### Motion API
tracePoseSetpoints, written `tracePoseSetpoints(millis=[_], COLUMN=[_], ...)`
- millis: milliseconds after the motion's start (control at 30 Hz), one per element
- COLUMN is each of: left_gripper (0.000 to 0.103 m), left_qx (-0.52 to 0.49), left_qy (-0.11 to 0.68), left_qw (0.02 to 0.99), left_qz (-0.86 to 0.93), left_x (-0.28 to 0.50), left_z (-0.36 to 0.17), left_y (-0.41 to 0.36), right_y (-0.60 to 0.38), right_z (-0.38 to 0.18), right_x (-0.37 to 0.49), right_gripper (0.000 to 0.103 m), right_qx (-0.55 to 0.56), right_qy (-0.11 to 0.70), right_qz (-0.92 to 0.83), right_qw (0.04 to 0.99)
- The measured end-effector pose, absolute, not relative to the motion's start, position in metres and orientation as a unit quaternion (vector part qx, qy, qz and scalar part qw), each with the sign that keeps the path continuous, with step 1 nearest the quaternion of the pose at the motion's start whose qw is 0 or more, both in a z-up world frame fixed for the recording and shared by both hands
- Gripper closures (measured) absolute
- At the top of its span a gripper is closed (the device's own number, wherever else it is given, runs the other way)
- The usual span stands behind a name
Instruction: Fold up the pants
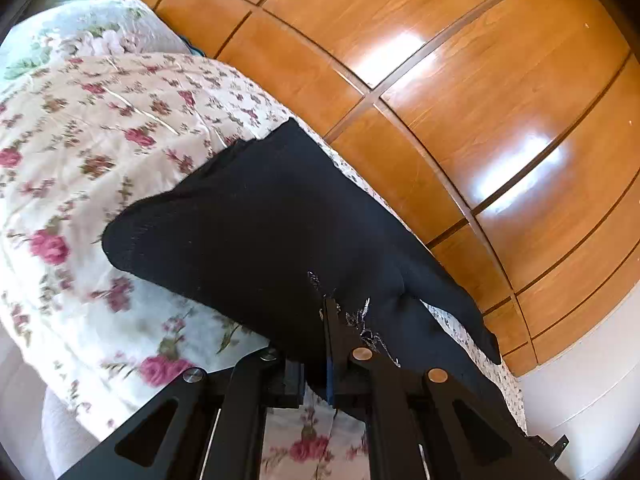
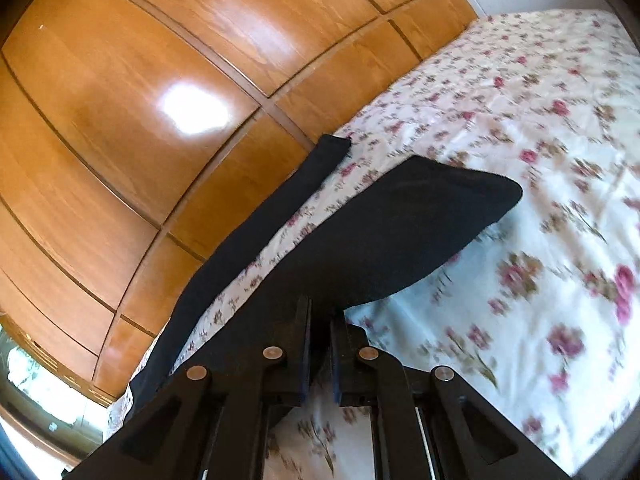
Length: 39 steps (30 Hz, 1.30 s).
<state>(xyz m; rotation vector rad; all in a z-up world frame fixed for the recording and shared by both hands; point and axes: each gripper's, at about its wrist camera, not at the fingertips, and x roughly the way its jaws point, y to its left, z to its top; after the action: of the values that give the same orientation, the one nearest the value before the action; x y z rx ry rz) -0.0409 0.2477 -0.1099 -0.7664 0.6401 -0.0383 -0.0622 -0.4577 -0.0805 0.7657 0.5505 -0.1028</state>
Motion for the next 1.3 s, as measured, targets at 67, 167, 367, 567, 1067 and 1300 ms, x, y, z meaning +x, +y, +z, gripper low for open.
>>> tracePoseSetpoints(millis=[67, 167, 367, 567, 1067, 1300], left_gripper=[0.097, 0.097, 0.097, 0.092, 0.074, 0.067], left_qx=[-0.359, -0.363, -0.383, -0.372, -0.405, -0.370], left_qy=[0.307, 0.310, 0.321, 0.378, 0.260, 0.262], left_qw=[0.881, 0.879, 0.866, 0.848, 0.851, 0.876], left_qz=[-0.016, -0.015, -0.001, 0.023, 0.210, 0.162], left_x=[-0.050, -0.064, -0.081, -0.078, -0.124, -0.084], left_z=[-0.107, -0.107, -0.114, -0.140, -0.105, -0.082], left_y=[0.247, 0.247, 0.254, 0.252, 0.324, 0.306], right_y=[-0.459, -0.458, -0.460, -0.464, -0.450, -0.361], right_z=[-0.082, -0.078, -0.082, -0.106, -0.027, -0.037], right_x=[-0.071, -0.086, -0.112, -0.109, -0.121, -0.042], right_gripper=[0.095, 0.095, 0.095, 0.094, 0.063, 0.057], right_qx=[0.372, 0.370, 0.388, 0.410, 0.221, 0.147], right_qy=[0.269, 0.272, 0.284, 0.320, 0.232, 0.289], right_qz=[-0.053, -0.059, -0.069, -0.094, -0.236, -0.070], right_qw=[0.887, 0.886, 0.874, 0.849, 0.917, 0.943])
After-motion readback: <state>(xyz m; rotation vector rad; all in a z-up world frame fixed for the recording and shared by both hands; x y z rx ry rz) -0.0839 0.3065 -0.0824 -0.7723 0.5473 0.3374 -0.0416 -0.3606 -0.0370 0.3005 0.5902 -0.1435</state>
